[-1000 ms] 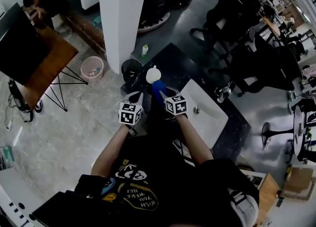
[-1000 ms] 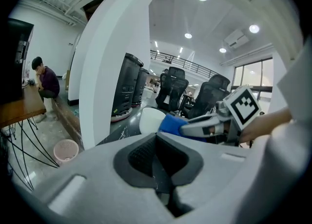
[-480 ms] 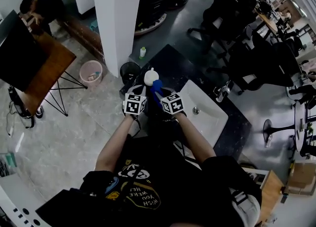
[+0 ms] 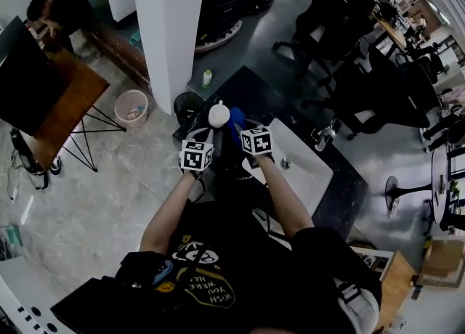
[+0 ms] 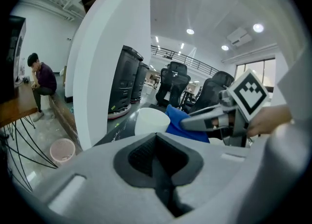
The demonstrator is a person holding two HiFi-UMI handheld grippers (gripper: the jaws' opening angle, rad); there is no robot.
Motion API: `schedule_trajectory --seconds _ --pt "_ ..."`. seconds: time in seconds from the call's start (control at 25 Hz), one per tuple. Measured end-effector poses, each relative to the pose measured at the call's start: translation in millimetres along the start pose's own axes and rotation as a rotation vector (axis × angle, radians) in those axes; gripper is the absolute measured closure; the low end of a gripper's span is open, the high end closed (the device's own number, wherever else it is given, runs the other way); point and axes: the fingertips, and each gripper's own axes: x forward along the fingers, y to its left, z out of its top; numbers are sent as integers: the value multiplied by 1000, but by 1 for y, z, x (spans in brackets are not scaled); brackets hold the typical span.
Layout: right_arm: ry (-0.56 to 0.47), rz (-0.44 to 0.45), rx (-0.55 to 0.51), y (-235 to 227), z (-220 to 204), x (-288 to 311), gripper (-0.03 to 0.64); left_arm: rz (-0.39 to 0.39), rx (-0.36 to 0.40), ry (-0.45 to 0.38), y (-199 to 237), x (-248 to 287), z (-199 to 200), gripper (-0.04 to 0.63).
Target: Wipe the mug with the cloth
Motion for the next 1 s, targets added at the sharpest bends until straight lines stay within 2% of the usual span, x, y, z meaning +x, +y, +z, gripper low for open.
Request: schedule_trajectory --seconds 0.12,0.24,0.4,0.48,0.56,0.6,0.76,0.84,0.92,1.0 --pt "89 90 -123 40 -44 1 518 0 15 -1 0 -3 2 592" --pt "93 132 -128 57 -69 -1 518 5 -3 -7 5 -6 3 592" --pt "-84 56 72 17 -18 -12 520 13 -24 -6 9 -8 0 592" --pt "-130 2 134 -6 8 -15 520 7 -17 -5 5 -7 1 592" --pt "-94 -11 125 -9 11 -8 518 -1 -6 -3 0 -7 3 592" --pt "-54 10 91 -1 5 -3 520 -6 -2 -3 -3 -7 3 592" --pt "72 176 -108 62 -41 0 520 -15 4 -9 -9 -8 6 592" --pt "81 215 -149 78 -52 -3 520 -15 2 -11 -7 -9 7 592" --pt "32 194 -113 69 -42 -9 520 -11 -3 -8 -6 -11 5 592" --pt "-56 114 -17 40 -12 -16 520 -6 -8 -5 -4 -12 4 592"
